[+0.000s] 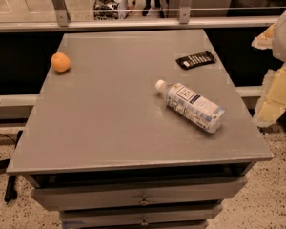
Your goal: Move blue plastic bottle near orange
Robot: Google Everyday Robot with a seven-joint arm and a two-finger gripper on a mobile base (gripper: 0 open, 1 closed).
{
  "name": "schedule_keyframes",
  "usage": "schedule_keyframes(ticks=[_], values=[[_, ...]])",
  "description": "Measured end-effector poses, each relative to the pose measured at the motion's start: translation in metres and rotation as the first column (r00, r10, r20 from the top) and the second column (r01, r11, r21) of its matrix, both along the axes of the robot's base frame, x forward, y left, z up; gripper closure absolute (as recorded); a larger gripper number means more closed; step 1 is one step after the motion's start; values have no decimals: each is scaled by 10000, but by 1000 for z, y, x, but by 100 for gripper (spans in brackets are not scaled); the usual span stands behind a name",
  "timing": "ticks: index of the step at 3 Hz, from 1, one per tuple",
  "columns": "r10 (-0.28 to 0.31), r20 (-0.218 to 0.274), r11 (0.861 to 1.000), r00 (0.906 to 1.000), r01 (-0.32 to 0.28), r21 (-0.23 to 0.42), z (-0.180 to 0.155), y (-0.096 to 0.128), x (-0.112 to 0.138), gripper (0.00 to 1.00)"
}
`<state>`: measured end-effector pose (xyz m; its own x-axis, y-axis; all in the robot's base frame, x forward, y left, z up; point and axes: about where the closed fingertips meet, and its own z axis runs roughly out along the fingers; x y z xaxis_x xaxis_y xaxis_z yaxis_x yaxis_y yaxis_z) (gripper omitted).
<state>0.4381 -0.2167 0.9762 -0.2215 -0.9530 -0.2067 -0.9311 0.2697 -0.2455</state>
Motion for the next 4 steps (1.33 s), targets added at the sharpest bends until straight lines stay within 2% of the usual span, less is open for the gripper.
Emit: schedule_keyframes(ticks=[1,2,4], values=[[-72,113,9999,9999,71,95,0,1,1,0],[-513,22,9972,9987,511,548,-14,4,10,0],[-1142,-605,9794,9916,1226,1604,-51,28,16,0]])
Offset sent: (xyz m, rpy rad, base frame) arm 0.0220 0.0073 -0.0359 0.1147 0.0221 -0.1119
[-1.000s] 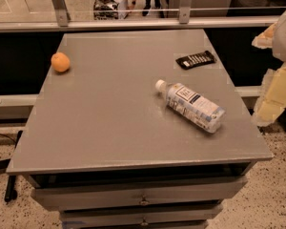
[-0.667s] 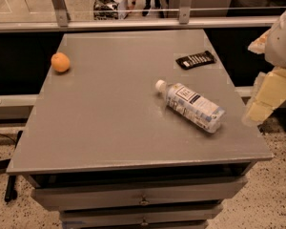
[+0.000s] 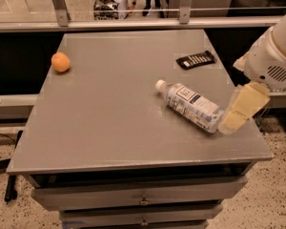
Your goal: Move blue plastic bottle near orange
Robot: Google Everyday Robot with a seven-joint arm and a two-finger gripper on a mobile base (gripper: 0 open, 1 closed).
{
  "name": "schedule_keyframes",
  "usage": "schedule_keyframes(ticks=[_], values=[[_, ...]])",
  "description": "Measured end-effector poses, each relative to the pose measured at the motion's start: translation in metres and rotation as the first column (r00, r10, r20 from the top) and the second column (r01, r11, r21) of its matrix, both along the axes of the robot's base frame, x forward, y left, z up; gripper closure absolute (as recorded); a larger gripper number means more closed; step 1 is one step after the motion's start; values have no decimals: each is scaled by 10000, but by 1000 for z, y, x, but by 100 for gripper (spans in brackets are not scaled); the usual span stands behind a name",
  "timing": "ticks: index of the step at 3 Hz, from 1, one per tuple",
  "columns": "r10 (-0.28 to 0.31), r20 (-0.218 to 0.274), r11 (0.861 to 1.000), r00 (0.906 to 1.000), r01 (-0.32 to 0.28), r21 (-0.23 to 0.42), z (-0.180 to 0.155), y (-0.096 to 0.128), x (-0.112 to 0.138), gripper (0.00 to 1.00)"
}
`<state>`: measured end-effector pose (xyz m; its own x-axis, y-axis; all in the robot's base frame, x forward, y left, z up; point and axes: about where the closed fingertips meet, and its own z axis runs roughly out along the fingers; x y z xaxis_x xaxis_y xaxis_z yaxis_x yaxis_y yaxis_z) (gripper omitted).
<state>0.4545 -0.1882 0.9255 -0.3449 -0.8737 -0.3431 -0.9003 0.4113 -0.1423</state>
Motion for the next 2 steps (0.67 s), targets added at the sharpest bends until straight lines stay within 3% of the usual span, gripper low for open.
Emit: schedule_keyframes(ticks=[2], values=[[-122,-69,9979,9999,126,638,-44,23,-5,0]])
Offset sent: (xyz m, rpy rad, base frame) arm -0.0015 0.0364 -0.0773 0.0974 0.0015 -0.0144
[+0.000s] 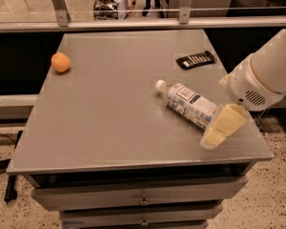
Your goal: Move blue plastic bottle near orange
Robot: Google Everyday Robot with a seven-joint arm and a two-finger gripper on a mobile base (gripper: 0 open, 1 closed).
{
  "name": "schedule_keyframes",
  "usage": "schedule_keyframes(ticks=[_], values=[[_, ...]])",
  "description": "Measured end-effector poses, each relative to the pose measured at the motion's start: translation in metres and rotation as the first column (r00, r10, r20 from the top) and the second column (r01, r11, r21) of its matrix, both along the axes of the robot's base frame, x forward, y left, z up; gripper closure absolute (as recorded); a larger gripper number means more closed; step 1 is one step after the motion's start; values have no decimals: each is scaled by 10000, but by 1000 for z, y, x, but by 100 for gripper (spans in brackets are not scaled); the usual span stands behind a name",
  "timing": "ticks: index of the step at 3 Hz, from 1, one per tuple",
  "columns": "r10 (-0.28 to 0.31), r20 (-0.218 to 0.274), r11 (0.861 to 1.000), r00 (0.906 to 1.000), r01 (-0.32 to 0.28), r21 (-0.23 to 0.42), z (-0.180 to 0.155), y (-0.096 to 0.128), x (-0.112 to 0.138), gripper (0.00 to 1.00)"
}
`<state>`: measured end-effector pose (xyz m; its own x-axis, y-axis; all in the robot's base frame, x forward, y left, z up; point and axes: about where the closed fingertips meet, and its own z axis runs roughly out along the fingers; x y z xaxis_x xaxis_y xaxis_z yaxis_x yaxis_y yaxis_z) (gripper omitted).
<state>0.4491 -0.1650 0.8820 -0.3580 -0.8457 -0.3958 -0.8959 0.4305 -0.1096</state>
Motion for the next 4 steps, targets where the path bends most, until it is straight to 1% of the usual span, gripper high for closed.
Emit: schedule_keyframes(ticks=[1,2,4], values=[[1,291,10000,9996,-3,68,-20,5,10,0],[-183,438,9997,9989,175,179,-31,6,25,15],[-357,438,9982,9984,335,499,-45,10,39,60]])
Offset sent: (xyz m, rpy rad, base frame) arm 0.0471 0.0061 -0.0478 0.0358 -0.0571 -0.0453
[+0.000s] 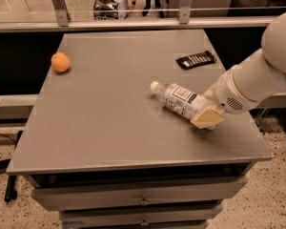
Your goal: Move blue plastic bottle near orange
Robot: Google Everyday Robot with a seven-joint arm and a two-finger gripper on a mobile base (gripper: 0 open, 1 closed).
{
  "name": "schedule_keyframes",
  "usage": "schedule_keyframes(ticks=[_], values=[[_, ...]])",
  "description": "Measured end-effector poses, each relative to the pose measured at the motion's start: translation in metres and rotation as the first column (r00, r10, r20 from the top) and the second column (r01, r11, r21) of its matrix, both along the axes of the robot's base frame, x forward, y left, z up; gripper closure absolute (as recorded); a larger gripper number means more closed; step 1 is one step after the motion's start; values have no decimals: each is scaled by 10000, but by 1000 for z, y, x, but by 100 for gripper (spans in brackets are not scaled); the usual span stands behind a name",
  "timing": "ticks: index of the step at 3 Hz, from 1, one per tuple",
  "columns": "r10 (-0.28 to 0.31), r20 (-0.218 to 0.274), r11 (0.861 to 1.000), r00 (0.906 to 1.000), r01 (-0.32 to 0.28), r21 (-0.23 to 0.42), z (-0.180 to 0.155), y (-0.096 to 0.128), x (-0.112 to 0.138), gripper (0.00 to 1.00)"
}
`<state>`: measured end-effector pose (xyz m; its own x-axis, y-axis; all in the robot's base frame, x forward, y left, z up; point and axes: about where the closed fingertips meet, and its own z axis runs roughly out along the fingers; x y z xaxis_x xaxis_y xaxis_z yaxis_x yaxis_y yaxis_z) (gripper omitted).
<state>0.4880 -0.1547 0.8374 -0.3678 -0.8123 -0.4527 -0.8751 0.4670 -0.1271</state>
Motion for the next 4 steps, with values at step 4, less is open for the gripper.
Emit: schedule_keyframes(ticks=[4], values=[[-231,955,9992,9952,197,354,51,19,58,100]])
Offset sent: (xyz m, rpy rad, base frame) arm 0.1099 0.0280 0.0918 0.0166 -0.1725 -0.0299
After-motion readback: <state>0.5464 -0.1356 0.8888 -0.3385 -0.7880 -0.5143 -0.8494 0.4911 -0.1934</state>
